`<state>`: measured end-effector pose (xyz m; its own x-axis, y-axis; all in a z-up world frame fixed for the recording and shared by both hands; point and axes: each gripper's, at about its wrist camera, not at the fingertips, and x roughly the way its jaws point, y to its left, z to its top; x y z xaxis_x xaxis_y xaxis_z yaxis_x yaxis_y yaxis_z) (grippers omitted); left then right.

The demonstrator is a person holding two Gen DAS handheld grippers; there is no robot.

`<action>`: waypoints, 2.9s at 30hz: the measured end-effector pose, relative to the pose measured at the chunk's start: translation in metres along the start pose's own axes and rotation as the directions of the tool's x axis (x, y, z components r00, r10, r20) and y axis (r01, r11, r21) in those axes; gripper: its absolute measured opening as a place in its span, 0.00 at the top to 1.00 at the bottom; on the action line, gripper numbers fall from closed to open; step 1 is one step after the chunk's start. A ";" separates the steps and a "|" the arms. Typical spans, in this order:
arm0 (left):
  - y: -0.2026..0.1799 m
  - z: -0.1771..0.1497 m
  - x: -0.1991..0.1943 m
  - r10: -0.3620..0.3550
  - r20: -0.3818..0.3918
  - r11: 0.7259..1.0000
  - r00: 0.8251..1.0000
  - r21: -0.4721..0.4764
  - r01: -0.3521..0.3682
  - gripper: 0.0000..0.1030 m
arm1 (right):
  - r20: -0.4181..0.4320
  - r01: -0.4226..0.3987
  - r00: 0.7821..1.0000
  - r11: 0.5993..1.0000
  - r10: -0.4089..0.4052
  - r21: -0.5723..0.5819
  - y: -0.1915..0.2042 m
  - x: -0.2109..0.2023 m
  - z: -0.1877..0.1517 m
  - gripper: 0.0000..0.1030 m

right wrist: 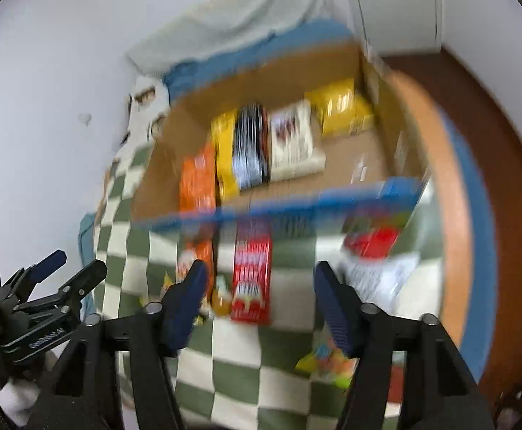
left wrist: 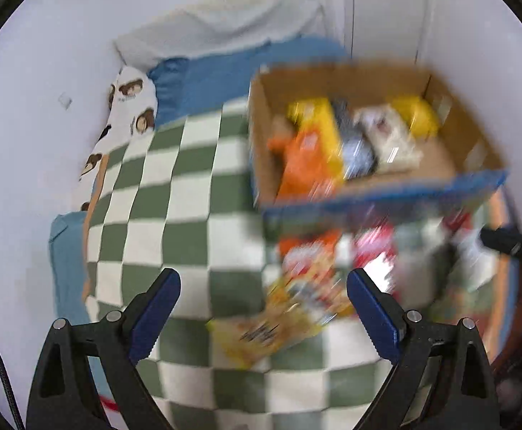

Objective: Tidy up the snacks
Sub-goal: 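Grasp the yellow egg-snack bag with the left tool while the right tool grasps the panda-print orange bag, then carry both bags into the box and open both tools to release them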

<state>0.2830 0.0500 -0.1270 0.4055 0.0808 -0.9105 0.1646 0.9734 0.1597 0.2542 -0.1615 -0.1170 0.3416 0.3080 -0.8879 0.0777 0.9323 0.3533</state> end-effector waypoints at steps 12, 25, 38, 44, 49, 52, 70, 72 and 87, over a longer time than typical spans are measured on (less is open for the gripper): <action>-0.040 -0.073 0.123 0.111 -0.232 0.859 0.966 0.512 0.024 0.08 | -0.202 0.043 0.978 0.999 -0.041 0.004 0.003 0.102 -0.053 0.38; 0.064 -0.077 0.162 -0.137 -0.370 0.985 0.919 -0.151 0.086 0.41 | -0.199 0.035 0.979 0.999 -0.041 -0.037 0.051 0.135 -0.045 0.38; 0.115 -0.098 0.186 -0.246 -0.382 0.928 0.891 -0.357 0.104 0.36 | -0.225 0.151 0.953 0.961 -0.204 -0.231 0.152 0.222 -0.029 0.33; 0.129 -0.117 0.167 -0.212 -0.366 0.905 0.906 -0.424 0.040 0.45 | -0.255 0.091 0.949 0.936 -0.184 -0.339 0.162 0.225 -0.053 0.48; 0.134 -0.133 0.177 -0.250 -0.391 0.900 0.886 -0.432 0.064 0.43 | -0.349 -0.032 0.930 0.919 -0.117 -0.393 0.167 0.221 -0.085 0.48; 0.125 -0.128 0.183 -0.235 -0.398 0.907 0.887 -0.417 0.054 0.43 | -0.396 -0.045 0.913 0.936 -0.104 -0.350 0.160 0.234 -0.092 0.44; 0.094 -0.100 0.063 -0.267 -0.169 0.895 0.949 -0.409 0.179 0.61 | -0.275 -0.138 0.960 0.952 0.060 -0.274 0.146 0.145 -0.069 0.52; 0.084 -0.075 0.037 -0.294 -0.118 0.895 0.949 -0.382 0.229 0.61 | -0.236 -0.156 0.967 0.955 0.096 -0.252 0.135 0.116 -0.061 0.52; -0.071 0.142 0.022 -0.417 -0.117 0.908 0.901 -0.110 0.405 0.61 | 0.113 0.086 0.991 0.990 -0.073 -0.112 0.005 -0.016 0.097 0.52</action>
<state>0.4082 -0.0477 -0.1046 0.1914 -0.3075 -0.9321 0.2150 0.9397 -0.2659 0.3402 -0.1799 -0.0727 0.4383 0.2157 -0.8725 0.0012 0.9706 0.2406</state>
